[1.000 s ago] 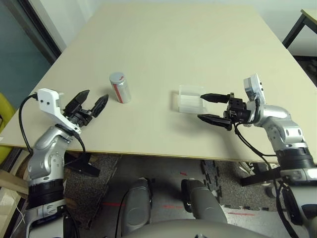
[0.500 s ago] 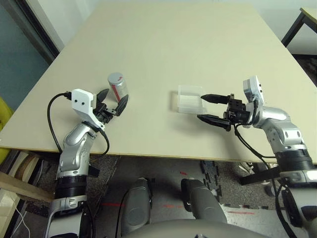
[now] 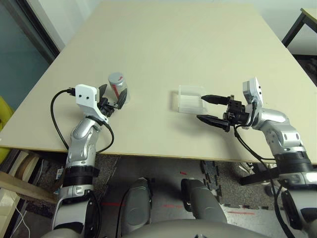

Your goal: Pour the medicine from the bottle into the box.

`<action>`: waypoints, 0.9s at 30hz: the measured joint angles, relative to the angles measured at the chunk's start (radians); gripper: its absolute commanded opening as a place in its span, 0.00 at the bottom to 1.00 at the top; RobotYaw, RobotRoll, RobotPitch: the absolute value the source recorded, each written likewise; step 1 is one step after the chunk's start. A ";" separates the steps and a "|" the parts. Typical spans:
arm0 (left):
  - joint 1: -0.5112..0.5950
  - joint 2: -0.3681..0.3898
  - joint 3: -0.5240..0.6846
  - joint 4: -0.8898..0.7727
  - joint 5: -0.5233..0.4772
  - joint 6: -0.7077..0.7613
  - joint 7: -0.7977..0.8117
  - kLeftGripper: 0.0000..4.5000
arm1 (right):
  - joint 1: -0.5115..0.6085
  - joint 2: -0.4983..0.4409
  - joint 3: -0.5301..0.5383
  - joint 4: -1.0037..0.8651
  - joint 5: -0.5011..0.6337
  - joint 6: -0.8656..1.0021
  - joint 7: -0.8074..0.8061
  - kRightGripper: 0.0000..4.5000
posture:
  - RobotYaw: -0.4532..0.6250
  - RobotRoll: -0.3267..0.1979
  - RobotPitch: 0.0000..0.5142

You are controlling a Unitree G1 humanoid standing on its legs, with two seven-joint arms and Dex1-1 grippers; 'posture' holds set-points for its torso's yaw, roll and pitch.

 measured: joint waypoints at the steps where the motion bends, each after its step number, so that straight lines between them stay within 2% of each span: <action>1: -0.011 0.000 0.000 0.025 0.001 -0.010 -0.001 0.99 | 0.000 0.000 0.000 0.000 0.000 0.000 -0.001 1.00 | 0.33 0.62 0.26; 15: -0.175 0.002 -0.004 0.344 0.025 -0.147 -0.052 0.99 | 0.010 -0.002 0.000 -0.021 -0.001 0.000 -0.017 1.00 | 0.31 0.62 0.26; 27: -0.196 -0.019 -0.011 0.398 0.041 -0.203 -0.043 0.99 | 0.019 -0.008 0.000 -0.035 -0.001 0.000 -0.030 1.00 | 0.30 0.62 0.26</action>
